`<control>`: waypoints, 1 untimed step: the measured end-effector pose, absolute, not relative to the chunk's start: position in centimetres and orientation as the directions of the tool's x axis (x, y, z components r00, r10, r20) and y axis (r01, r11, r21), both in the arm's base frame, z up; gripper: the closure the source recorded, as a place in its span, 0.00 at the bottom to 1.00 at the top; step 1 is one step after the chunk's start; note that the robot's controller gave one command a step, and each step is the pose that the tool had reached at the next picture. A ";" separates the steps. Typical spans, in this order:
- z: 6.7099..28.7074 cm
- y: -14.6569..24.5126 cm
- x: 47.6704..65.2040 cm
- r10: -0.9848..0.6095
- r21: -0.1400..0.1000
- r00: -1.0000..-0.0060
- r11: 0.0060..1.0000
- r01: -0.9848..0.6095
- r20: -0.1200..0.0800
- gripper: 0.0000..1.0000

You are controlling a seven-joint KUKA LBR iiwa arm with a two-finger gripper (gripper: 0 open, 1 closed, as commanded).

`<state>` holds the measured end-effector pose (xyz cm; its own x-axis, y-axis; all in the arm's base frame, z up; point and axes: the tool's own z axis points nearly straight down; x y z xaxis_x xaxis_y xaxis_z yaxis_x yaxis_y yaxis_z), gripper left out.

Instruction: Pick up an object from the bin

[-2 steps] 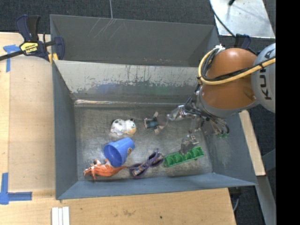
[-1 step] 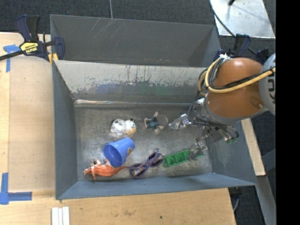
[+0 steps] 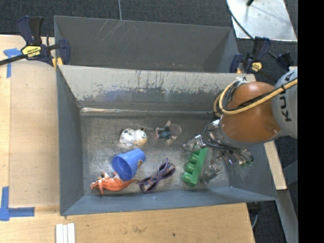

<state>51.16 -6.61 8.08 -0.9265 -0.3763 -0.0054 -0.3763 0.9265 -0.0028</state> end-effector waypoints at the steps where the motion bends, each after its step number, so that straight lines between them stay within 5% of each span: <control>1: 6.6 -6.6 52.2 -0.402 -0.013 -0.915 0.916 -0.402 -0.032 1.00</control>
Offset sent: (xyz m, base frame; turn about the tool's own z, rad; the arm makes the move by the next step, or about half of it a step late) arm 0.0000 0.0000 0.0000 0.0000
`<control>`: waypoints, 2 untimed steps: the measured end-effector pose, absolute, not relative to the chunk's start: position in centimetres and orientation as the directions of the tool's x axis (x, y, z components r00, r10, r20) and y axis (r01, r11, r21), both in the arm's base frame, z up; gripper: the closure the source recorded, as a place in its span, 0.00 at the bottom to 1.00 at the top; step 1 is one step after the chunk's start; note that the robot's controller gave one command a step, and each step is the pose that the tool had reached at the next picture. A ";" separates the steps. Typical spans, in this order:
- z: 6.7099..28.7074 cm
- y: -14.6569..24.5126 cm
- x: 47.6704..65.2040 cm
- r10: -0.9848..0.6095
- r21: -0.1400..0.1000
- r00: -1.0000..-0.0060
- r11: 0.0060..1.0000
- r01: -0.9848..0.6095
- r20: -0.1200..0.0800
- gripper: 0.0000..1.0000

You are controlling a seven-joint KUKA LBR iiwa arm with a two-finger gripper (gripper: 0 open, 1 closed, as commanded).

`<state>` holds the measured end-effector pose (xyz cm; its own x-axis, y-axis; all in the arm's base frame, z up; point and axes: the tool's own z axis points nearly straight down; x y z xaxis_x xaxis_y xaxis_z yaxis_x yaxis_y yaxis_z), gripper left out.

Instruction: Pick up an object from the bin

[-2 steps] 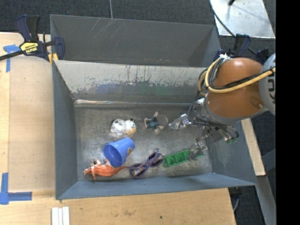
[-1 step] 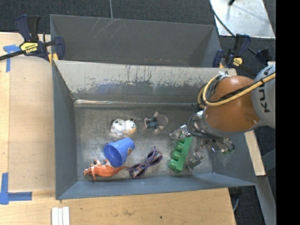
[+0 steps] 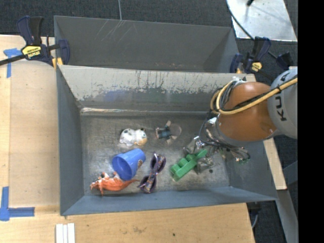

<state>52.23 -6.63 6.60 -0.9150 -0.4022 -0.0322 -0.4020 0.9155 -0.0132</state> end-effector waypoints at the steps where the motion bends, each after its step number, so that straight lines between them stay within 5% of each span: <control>1: 6.7 -6.6 52.2 -0.407 -0.013 -0.913 0.913 -0.407 -0.032 1.00; 2: 7.3 -6.6 52.0 -0.409 -0.009 -0.912 0.913 -0.409 -0.022 1.00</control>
Offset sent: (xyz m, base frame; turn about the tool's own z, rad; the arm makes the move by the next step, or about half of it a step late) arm 0.0000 0.0001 0.0944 0.0002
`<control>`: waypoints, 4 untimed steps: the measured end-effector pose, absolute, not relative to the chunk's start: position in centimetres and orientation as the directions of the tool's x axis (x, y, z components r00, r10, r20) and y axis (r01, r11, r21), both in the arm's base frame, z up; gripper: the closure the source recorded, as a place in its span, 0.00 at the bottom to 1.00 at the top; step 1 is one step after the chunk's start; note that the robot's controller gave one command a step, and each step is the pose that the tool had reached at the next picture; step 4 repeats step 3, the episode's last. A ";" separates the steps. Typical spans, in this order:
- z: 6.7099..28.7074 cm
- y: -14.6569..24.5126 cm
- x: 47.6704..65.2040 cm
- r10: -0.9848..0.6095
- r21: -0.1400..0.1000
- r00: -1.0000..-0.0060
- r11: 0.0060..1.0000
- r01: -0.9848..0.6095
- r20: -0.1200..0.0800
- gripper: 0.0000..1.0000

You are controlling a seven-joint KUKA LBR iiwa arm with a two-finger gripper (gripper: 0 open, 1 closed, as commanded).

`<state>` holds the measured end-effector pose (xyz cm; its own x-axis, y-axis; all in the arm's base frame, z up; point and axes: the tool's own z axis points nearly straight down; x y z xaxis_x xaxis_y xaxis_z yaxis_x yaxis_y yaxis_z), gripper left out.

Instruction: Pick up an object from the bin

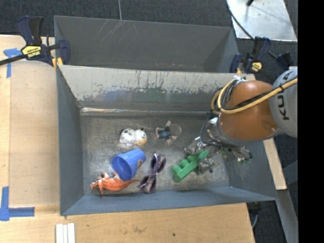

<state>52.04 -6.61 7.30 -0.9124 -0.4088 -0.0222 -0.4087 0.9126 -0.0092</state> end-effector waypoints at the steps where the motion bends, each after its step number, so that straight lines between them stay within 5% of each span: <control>1: 9.1 -6.6 51.5 -0.409 -0.001 -0.913 0.913 -0.409 -0.004 1.00; 3: 12.6 -6.7 51.7 -0.407 -0.001 -0.913 0.913 -0.407 -0.003 1.00; 4: 12.6 -6.7 51.7 -0.407 -0.001 -0.913 0.913 -0.407 -0.003 1.00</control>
Offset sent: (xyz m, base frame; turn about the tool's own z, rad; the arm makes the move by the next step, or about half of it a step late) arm 0.0000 0.0001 0.0784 0.0001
